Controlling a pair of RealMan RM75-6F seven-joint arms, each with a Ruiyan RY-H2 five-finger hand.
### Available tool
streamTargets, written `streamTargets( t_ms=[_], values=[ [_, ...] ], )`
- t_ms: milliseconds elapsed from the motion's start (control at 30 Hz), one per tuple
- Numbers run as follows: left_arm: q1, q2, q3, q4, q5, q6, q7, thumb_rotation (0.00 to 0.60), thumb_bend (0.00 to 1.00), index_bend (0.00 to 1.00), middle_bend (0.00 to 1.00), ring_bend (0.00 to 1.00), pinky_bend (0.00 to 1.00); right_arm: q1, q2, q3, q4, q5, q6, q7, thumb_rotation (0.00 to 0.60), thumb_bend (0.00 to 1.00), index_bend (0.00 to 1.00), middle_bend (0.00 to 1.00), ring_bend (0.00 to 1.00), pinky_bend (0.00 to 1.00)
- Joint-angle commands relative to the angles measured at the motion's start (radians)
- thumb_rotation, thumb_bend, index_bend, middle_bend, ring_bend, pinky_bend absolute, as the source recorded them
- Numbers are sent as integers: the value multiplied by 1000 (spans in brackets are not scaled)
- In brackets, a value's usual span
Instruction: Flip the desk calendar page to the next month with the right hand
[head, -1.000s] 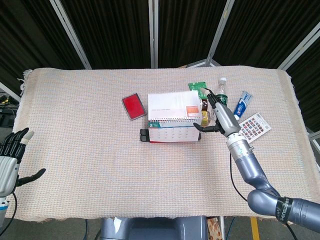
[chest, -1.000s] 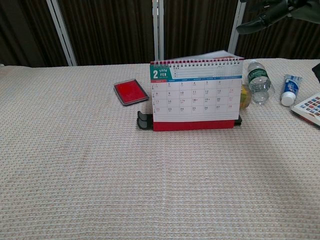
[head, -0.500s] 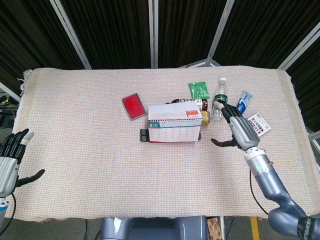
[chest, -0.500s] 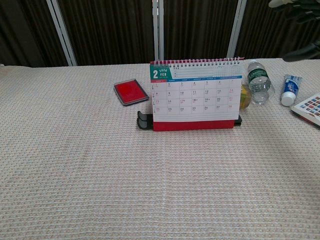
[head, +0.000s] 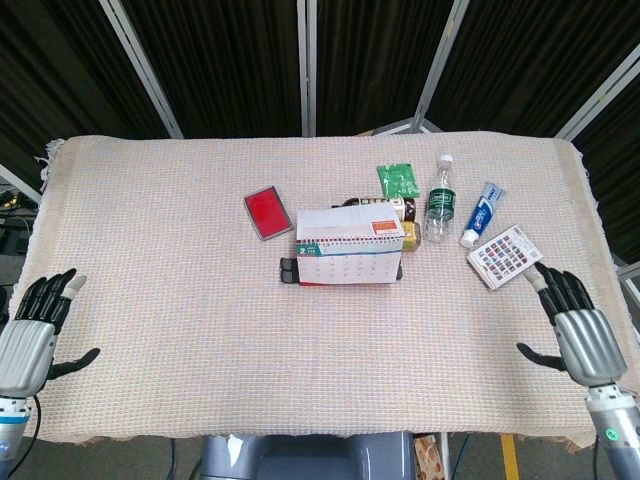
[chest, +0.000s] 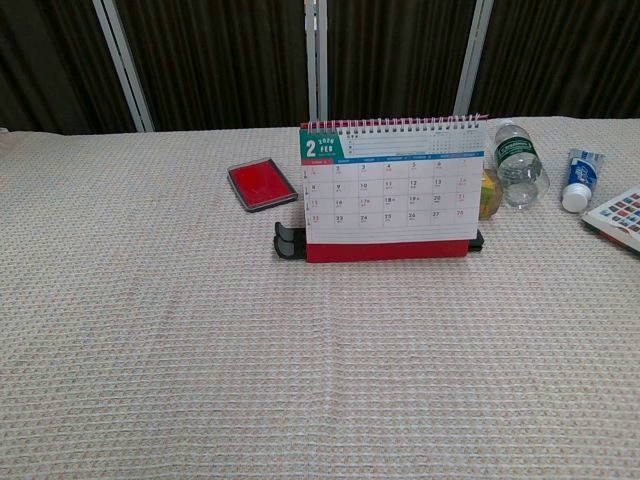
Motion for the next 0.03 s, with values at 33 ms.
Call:
streamTargets(
  t_ms=[33],
  values=[
    [3, -6, 1, 5, -6, 0, -3, 600, 82, 0, 0, 0, 0, -68, -39, -36, 71, -36, 71, 35, 600, 67, 0, 0, 0, 0]
  ],
)
